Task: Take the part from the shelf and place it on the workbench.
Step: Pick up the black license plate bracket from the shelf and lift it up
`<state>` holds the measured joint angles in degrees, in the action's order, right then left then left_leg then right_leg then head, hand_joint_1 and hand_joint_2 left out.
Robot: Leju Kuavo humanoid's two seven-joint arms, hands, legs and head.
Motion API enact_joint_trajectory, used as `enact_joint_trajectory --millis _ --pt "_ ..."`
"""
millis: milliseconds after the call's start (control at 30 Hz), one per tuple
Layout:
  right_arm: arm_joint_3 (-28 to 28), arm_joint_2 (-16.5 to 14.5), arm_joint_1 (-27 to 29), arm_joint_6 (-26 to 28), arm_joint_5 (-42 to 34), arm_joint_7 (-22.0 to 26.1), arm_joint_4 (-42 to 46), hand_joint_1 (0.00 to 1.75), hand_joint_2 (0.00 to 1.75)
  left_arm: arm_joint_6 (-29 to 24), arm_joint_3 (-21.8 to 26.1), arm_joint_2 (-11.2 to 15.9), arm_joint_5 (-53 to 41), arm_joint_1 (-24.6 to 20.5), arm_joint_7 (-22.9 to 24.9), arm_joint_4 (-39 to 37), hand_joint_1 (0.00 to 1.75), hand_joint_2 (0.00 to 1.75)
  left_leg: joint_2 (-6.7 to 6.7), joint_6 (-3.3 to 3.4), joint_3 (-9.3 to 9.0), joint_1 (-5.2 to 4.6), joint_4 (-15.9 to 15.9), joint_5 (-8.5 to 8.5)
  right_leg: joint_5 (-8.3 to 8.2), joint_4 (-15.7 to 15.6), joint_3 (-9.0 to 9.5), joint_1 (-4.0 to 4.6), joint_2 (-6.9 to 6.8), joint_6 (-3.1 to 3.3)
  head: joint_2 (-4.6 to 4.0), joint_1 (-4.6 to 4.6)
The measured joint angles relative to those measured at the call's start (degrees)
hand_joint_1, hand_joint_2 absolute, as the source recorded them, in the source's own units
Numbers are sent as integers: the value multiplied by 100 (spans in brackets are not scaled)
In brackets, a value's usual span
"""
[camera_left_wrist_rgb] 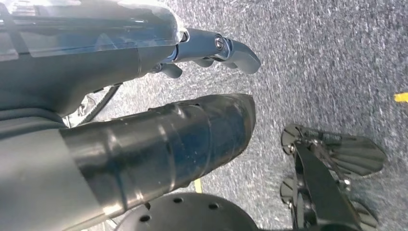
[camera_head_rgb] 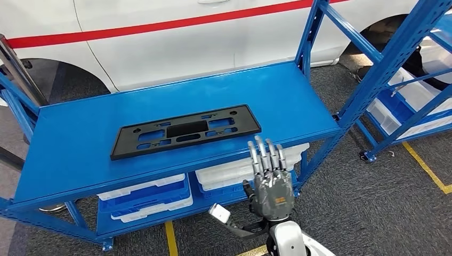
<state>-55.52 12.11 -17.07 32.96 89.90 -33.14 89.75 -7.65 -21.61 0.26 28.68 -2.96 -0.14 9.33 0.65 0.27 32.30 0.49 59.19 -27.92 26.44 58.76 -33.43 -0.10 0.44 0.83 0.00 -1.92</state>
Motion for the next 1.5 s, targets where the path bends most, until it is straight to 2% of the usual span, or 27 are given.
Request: enact_joint_trajectory --millis 67,133,167,200,233,267,333,400,500,567,633,667,700,733,800,867,967,1033,1133,1167,1200,1233,1267,1300,1367,1400,1500 --pt "-297 77 -169 -26 8 -3 -31 0 175 0 -3 4 1 -2 -2 0 0 0 -20 -40 184 11 406 -255 -26 -60 37 -16 -41 64 0 2" --pt "-465 142 -295 -46 9 -5 -66 0 175 0 -3 3 3 14 -2 0 0 0 -22 -72 527 15 1120 -586 -22 -58 32 0 -64 103 0 3" --pt "-540 168 -340 -62 9 -5 -85 0 175 0 -4 3 5 24 -1 0 0 0 -22 -84 658 17 1382 -650 -17 -48 29 8 -65 109 0 3" --pt "-611 189 -370 -75 9 -6 -102 0 175 0 -4 3 8 33 1 0 0 0 -21 -90 701 17 1452 -605 -8 -36 29 13 -62 113 0 3" --pt "-669 201 -390 -86 9 -6 -115 0 175 0 -5 4 14 39 2 0 0 0 -21 -89 637 17 1301 -454 3 -21 33 14 -55 113 0 4" --pt "-712 210 -406 -93 9 -6 -125 0 175 0 -5 7 20 43 4 0 0 0 -21 -80 490 17 972 -234 19 0 38 13 -46 107 0 4" --pt "-759 222 -442 -94 9 -6 -134 0 175 0 -5 13 27 45 6 0 0 0 -25 -38 177 10 288 41 54 51 22 24 -33 71 0 2" --pt "-796 234 -478 -94 9 -6 -141 0 175 1 -5 15 29 42 5 0 0 0 -35 10 78 -7 23 75 62 83 -15 34 -33 16 0 1" --pt "-831 256 -500 -94 9 -6 -146 0 175 3 -5 11 36 42 13 0 0 0 -35 99 72 1 -35 116 102 133 -47 31 -35 -69 0 -1" --pt "-841 273 -515 -90 9 -6 -148 0 175 7 -5 7 42 44 25 0 0 0 -24 156 57 22 -73 141 343 508 -215 16 -35 -127 0 -2" --pt "-858 287 -516 -75 9 -6 -158 0 175 11 -4 8 49 45 31 0 0 0 -20 176 64 19 -73 141 684 1231 -558 -14 -37 -168 0 -2" --pt "-873 292 -505 -57 9 -6 -169 0 175 13 -4 10 51 44 31 0 0 0 -20 178 65 18 -73 141 776 1533 -708 -31 -38 -182 0 -2" --pt "-893 294 -488 -27 9 -6 -183 0 175 13 -3 11 52 44 29 0 0 0 -22 177 63 17 -72 139 758 1648 -772 -47 -38 -192 0 -2" --pt "-908 294 -464 15 9 -5 -196 0 175 14 -3 11 53 45 22 0 0 0 -25 173 55 18 -71 136 633 1536 -725 -62 -40 -196 0 -2" --pt "-917 278 -347 147 9 27 -213 0 175 19 -3 8 60 45 3 0 0 0 -32 150 29 24 -71 122 240 795 -371 -86 -46 -189 0 -3" --pt "-848 213 -111 304 9 158 -224 0 175 28 -4 7 79 43 -5 0 0 0 -49 100 21 15 -62 106 48 188 -81 -63 -48 -156 0 -2" --pt "-538 68 273 454 9 612 -261 0 175 28 -7 7 129 52 -8 0 0 0 -62 -7 21 13 -78 100 48 73 -41 -25 -33 -66 0 2" --pt "-297 -18 443 501 10 875 -282 0 175 23 -10 6 160 55 -14 0 0 0 -60 -63 69 29 61 -22 26 30 -17 -36 -33 18 0 2" --pt "-74 -127 632 542 11 1053 -305 0 175 27 -16 5 172 56 -15 0 0 0 -60 -92 481 37 993 -541 17 5 2 -19 -50 107 0 3" --pt "-23 -159 703 548 11 1122 -317 0 175 29 -18 5 173 57 -14 0 0 0 -60 -98 634 38 1327 -666 20 8 2 -3 -53 120 0 2" --pt "33 -199 785 556 11 1217 -329 0 175 30 -21 6 174 58 -14 0 0 0 -60 -99 714 37 1508 -689 24 12 5 12 -53 130 0 3" --pt "101 -247 874 569 11 1333 -339 0 175 31 -24 7 177 62 -11 0 0 0 -60 -92 695 37 1479 -606 29 18 10 25 -48 137 0 3" --pt "185 -307 962 586 11 1460 -344 0 175 31 -27 7 181 67 -8 0 0 0 -60 -77 568 37 1224 -427 35 24 20 34 -41 139 0 3" --pt "284 -376 1051 606 11 1591 -346 0 175 31 -30 9 185 70 -7 0 0 0 -61 -50 372 32 818 -222 43 32 31 41 -33 137 0 3" --pt "482 -499 1184 634 11 1785 -345 0 175 30 -33 15 196 70 -6 0 0 0 -62 -2 46 6 141 11 61 57 29 65 -25 105 0 2" --pt "563 -543 1231 639 11 1840 -345 0 175 30 -35 17 201 68 -6 0 0 0 -64 16 -25 -11 -18 38 64 64 23 69 -25 82 0 1" --pt "720 -614 1314 641 11 1903 -344 0 175 28 -40 15 214 65 -6 0 0 0 -63 76 -49 -15 -94 66 70 75 18 58 -22 -3 0 0"
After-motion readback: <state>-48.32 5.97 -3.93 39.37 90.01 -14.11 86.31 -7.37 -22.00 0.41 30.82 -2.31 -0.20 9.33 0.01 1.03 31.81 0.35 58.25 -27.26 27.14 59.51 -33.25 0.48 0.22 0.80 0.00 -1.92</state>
